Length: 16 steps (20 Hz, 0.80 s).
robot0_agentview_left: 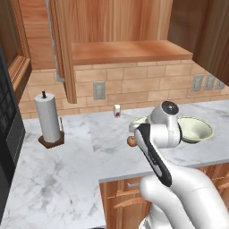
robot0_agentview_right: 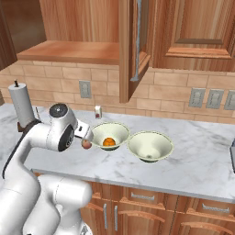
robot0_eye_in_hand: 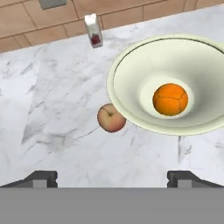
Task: Pick both bowls and place them on the counter. Then place the peach in one bowl and place the orange in the other bowl.
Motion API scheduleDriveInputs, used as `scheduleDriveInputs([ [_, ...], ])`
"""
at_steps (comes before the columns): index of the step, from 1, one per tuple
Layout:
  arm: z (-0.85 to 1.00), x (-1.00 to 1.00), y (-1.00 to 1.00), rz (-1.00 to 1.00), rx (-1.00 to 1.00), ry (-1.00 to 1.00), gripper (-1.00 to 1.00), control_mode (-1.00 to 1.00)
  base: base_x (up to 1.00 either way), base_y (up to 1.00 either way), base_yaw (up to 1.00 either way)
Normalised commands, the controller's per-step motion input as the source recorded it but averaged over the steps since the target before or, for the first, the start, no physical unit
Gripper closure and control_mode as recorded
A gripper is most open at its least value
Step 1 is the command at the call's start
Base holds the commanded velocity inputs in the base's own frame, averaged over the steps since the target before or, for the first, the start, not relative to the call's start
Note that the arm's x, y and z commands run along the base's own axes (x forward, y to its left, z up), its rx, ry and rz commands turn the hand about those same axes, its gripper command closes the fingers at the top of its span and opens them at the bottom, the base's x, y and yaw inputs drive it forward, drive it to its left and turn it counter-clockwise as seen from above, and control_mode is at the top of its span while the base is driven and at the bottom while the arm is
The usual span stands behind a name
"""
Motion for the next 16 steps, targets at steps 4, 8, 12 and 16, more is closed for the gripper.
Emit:
scheduleDriveInputs([
  [4, 0.00, -0.28, 0.36, -0.32, 0.03, 0.11, -1.00, -1.00, 0.00, 0.00, 0.00],
  [8, -0.15, 0.02, 0.35, -0.31, 0.00, 0.12, -1.00, -1.00, 0.00, 0.00, 0.00],
  [12, -0.10, 0.30, 0.21, -0.31, 0.00, 0.16, -1.00, -1.00, 0.00, 0.00, 0.00],
  [16, -0.05, 0.36, 0.09, -0.21, 0.01, 0.15, -1.00, -1.00, 0.00, 0.00, 0.00],
])
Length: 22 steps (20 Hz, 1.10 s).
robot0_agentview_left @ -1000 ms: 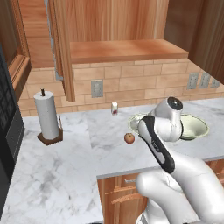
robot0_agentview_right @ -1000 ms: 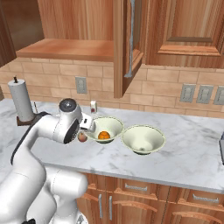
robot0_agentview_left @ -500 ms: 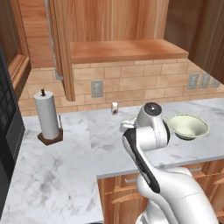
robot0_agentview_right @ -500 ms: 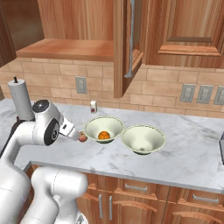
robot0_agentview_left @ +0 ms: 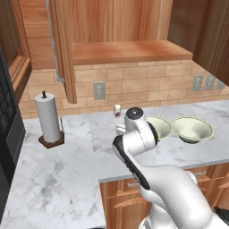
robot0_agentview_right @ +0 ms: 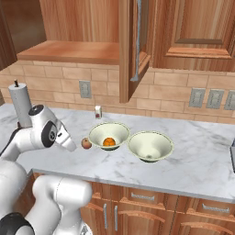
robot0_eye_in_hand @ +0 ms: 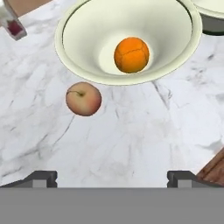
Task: Pick both bowls and place them on the counter. Then place the peach in one bowl and place the orange in the other bowl.
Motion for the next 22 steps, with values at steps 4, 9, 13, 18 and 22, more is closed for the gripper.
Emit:
scheduleDriveInputs([
  [4, -0.11, 0.25, 0.13, -0.17, 0.00, 0.03, -1.00, -1.00, 0.00, 0.00, 0.00],
  [9, -0.22, 0.09, 0.15, -0.20, 0.00, -0.06, -1.00, -1.00, 0.00, 0.00, 0.00],
  [13, -0.24, 0.02, 0.04, -0.16, 0.00, -0.15, -1.00, -1.00, 0.00, 0.00, 0.00],
  [18, -0.19, 0.11, -0.01, -0.04, 0.00, -0.23, -1.00, -1.00, 0.00, 0.00, 0.00],
  [22, -0.11, 0.00, 0.00, 0.00, 0.00, -0.29, -1.00, -1.00, 0.00, 0.00, 0.00],
])
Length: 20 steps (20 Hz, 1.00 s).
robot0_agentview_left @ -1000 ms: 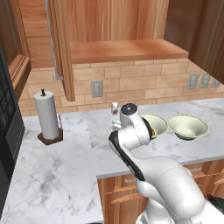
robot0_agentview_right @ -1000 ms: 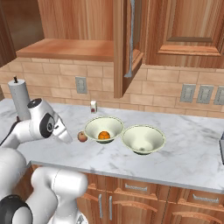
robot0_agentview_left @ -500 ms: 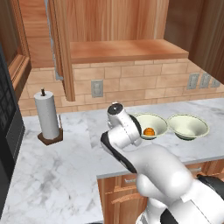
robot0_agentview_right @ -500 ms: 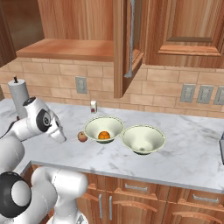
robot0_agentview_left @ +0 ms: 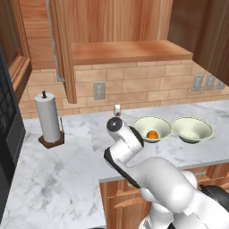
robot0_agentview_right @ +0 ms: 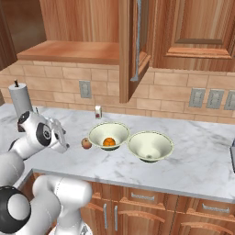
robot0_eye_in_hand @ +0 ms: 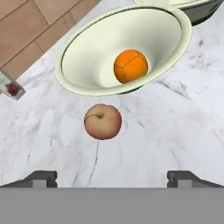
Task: Pick both bowls and place them on the counter. Then place the peach in one bowl and place the orange in the other bowl.
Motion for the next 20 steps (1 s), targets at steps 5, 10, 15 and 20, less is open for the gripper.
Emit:
scheduleDriveInputs([
  [5, -0.01, -0.01, -0.01, 0.00, 0.00, -0.23, -1.00, -1.00, 0.00, 0.00, 0.00],
  [10, 0.00, 0.05, -0.14, -0.07, 0.00, -0.07, -1.00, -1.00, 0.00, 0.00, 0.00],
  [15, 0.00, 0.14, -0.13, -0.07, 0.00, -0.01, -1.00, -1.00, 0.00, 0.00, 0.00],
  [20, 0.00, 0.07, -0.12, -0.05, 0.00, -0.01, -1.00, -1.00, 0.00, 0.00, 0.00],
])
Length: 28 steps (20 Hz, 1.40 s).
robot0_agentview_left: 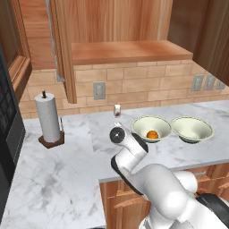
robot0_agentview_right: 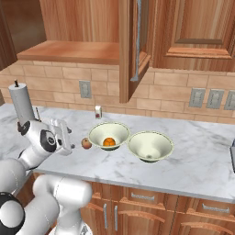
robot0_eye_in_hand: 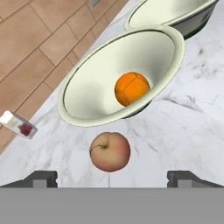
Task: Pick both bowls and place them on the counter. Then place the peach in one bowl and place the orange in the other bowl.
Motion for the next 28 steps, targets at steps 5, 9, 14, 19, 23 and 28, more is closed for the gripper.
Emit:
scheduleDriveInputs([
  [5, -0.12, 0.06, -0.11, -0.04, 0.00, 0.00, -1.00, -1.00, 0.00, 0.00, 0.00],
  [9, -0.19, 0.09, -0.16, -0.02, 0.00, 0.00, -1.00, -1.00, 0.00, 0.00, 0.00],
  [14, -0.22, 0.17, -0.07, 0.00, 0.01, 0.00, -1.00, -1.00, 0.00, 0.00, 0.00],
  [19, -0.17, 0.20, -0.02, 0.00, 0.01, 0.00, -1.00, -1.00, 0.00, 0.00, 0.00],
  [23, -0.13, 0.09, 0.04, 0.00, 0.00, 0.00, -1.00, -1.00, 0.00, 0.00, 0.00],
  [28, -0.16, 0.15, -0.01, 0.00, 0.00, 0.01, -1.00, -1.00, 0.00, 0.00, 0.00],
])
